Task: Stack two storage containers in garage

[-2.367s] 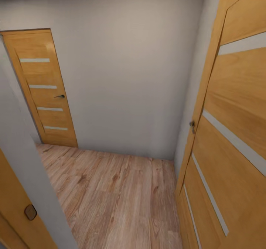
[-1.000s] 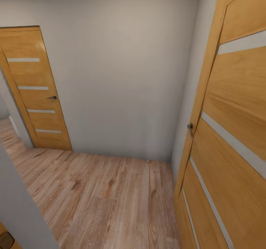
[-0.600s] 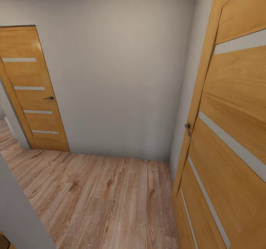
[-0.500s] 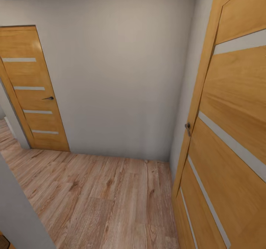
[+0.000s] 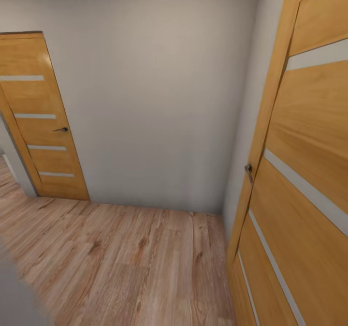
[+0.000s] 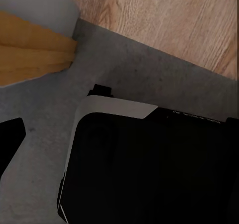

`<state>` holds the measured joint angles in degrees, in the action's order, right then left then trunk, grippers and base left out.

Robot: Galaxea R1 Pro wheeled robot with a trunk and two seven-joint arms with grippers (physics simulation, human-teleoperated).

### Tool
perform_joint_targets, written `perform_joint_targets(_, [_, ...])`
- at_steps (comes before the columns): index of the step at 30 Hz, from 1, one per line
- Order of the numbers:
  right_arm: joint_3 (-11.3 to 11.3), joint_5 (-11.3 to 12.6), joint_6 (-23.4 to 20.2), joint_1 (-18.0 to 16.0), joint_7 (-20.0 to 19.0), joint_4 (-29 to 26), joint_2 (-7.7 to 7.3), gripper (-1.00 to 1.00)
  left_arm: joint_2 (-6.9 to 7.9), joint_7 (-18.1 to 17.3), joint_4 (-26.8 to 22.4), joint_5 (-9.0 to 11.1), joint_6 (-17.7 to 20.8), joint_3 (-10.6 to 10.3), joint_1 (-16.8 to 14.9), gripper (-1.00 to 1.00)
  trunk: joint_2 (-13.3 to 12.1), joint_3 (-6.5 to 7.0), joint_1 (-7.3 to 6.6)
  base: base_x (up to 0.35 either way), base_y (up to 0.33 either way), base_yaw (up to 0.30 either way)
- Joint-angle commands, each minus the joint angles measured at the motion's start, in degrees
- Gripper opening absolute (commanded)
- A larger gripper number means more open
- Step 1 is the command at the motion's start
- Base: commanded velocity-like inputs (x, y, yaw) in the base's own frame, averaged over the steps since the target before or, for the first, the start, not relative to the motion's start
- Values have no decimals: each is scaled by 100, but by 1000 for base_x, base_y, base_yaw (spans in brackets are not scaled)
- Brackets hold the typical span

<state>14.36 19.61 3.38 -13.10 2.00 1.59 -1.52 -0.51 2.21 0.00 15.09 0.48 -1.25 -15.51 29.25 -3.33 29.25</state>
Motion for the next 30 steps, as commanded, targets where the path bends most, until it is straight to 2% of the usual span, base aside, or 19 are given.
perform_joint_targets(1, [48,50,31,-8,2,17,2,100,-2,18,0,37,5,-16,-5,100,9,-11,5,305,0,0])
perform_joint_targets(13, [43,52,31,-8,2,17,2,100,1,24,0,37,5,-16,-5,100,9,-11,5,261,0,0])
perform_joint_targets(30, [40,52,32,-8,2,17,2,100,-1,25,0,37,5,-16,-5,100,9,-11,5,26,6,-42])
